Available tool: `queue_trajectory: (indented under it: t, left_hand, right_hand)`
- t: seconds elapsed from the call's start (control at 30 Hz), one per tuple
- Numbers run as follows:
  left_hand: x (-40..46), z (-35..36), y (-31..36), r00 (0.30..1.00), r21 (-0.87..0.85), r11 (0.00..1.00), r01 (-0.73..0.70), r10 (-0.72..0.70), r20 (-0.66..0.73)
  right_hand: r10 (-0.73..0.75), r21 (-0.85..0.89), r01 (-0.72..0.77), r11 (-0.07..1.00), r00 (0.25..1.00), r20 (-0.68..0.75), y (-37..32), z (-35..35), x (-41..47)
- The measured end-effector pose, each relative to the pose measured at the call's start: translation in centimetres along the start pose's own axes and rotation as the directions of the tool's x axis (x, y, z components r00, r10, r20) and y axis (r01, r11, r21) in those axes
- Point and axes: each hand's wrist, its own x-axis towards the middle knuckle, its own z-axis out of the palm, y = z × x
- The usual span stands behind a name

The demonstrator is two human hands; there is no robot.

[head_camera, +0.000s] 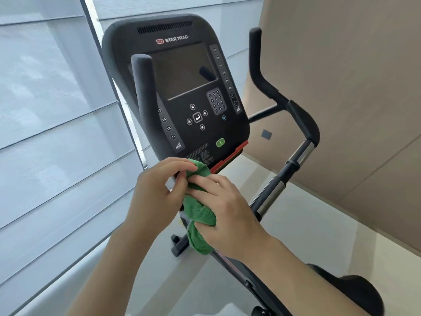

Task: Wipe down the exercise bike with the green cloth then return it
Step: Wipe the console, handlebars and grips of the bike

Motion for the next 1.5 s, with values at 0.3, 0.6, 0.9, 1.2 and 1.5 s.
queue_trajectory:
  t: [0.3,0.6,0.9,1.2,1.5]
  left_hand:
    - [-1.7,5.2,3.0,0.996,0.130,0.991,0.004,-0.016,0.089]
    - [-2.8,7.8,3.2,0.999,0.387,0.922,0.009,-0.022,0.030]
    - [-4.3,10.1,2.3,0.953,0.330,0.942,0.060,0.043,-0.298]
    - [-4.9,10.8,2.1,0.925,0.251,0.965,0.071,0.030,-0.378]
    - [-4.4,10.9,2.9,0.945,0.486,0.872,0.059,0.108,-0.308]
  right_hand:
    - [-0.199,0.039,0.196,0.980,0.978,0.060,5.5,-2.2,-3.7]
    - [-0.282,0.079,0.279,0.957,0.959,0.031,13.1,-4.2,-6.3]
    - [-0.116,0.155,0.112,0.982,0.993,0.019,11.6,-2.9,-5.5]
    - [0.043,0.006,-0.045,0.999,0.985,0.166,8.2,-2.1,-1.6]
    - [-0.262,0.141,0.256,0.956,0.965,0.027,13.2,-3.2,-7.6]
